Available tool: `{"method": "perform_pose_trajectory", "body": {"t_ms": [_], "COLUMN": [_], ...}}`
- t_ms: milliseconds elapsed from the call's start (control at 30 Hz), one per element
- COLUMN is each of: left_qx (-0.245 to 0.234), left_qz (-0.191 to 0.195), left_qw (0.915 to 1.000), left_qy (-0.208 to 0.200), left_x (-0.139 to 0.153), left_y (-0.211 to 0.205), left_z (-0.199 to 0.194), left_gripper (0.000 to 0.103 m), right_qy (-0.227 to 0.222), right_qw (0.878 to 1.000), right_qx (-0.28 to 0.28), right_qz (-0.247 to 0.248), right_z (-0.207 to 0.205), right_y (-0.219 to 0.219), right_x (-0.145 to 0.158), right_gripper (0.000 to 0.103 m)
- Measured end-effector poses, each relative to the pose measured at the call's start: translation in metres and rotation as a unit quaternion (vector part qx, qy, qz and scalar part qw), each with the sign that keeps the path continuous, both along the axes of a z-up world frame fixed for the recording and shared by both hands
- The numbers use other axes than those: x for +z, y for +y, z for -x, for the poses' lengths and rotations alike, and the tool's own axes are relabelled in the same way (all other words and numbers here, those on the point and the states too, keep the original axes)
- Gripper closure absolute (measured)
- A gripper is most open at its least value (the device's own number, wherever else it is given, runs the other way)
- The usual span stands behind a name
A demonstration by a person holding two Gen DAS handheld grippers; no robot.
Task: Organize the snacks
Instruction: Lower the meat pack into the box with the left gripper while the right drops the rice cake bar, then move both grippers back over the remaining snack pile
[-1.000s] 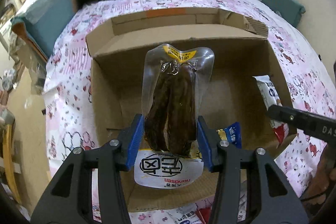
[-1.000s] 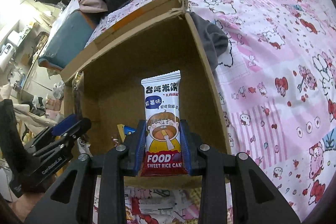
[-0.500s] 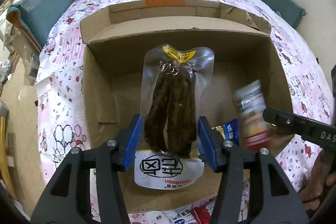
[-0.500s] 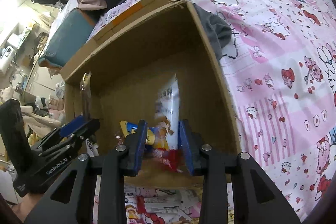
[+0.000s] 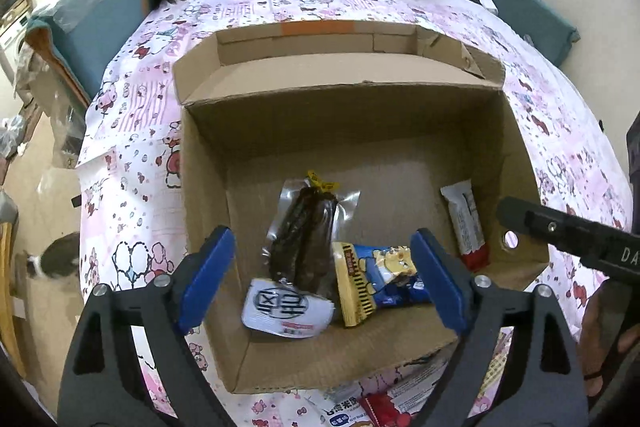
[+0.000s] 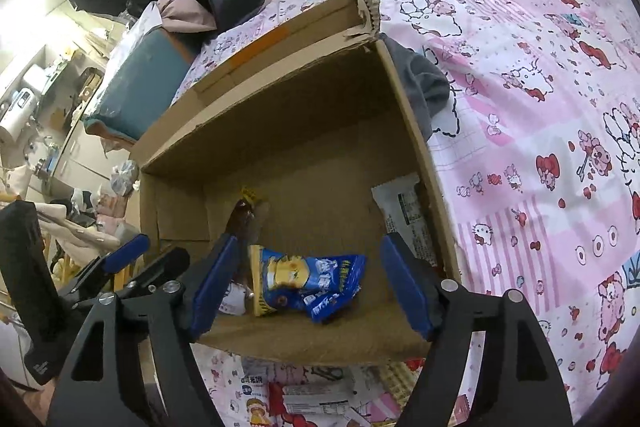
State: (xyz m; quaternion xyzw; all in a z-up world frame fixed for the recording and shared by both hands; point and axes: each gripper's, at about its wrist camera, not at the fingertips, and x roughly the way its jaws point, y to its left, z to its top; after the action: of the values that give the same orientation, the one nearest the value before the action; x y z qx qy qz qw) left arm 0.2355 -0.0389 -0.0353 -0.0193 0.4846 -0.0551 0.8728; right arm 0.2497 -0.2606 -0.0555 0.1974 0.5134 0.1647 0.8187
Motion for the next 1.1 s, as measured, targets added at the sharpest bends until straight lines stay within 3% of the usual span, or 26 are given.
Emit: {"method": "perform_pose_trajectory", "body": {"t_ms": [167, 300, 433, 567, 667, 1100], "left_qx": [0.029, 0.026, 0.026, 0.026, 0.021, 0.081], "left_qz": [0.019, 0.027, 0.040, 0.042, 0.043, 0.062], "left_qw": [0.9993, 0.9992, 0.9984, 0.9981, 0.9983, 0.9947], "left_qy": [-0.014, -0.016, -0.029, -0.038, -0.033, -0.016], "left_x": [0.009, 0.019, 0.034, 0.045, 0.047, 0.039], "left_y": [0.015, 0.017, 0.019, 0.020, 0.024, 0.057], "left_z": [0.006, 0.012, 0.023, 0.038, 0.048, 0.089], "left_gripper": [0.015, 0.015, 0.015, 0.015, 0.015, 0.015], "right_qy": [-0.026, -0.045, -0.069, -0.084, -0.070, -0.015], "right_qw": [0.999, 0.998, 0.997, 0.996, 0.997, 1.000], "right_qx": [-0.016, -0.026, -0.014, -0.021, -0.026, -0.006], "right_qz": [0.025, 0.046, 0.021, 0.028, 0.023, 0.019], "right_z": [0.008, 0.021, 0.035, 0.052, 0.063, 0.095], "right_y": [0.003, 0.004, -0.002, -0.007, -0.014, -0.009], "right_x": [0.013, 0.032, 0.054, 0.066, 0.061, 0.032], "right_gripper": [0.026, 0.027, 0.026, 0.021, 0.016, 0.016]}}
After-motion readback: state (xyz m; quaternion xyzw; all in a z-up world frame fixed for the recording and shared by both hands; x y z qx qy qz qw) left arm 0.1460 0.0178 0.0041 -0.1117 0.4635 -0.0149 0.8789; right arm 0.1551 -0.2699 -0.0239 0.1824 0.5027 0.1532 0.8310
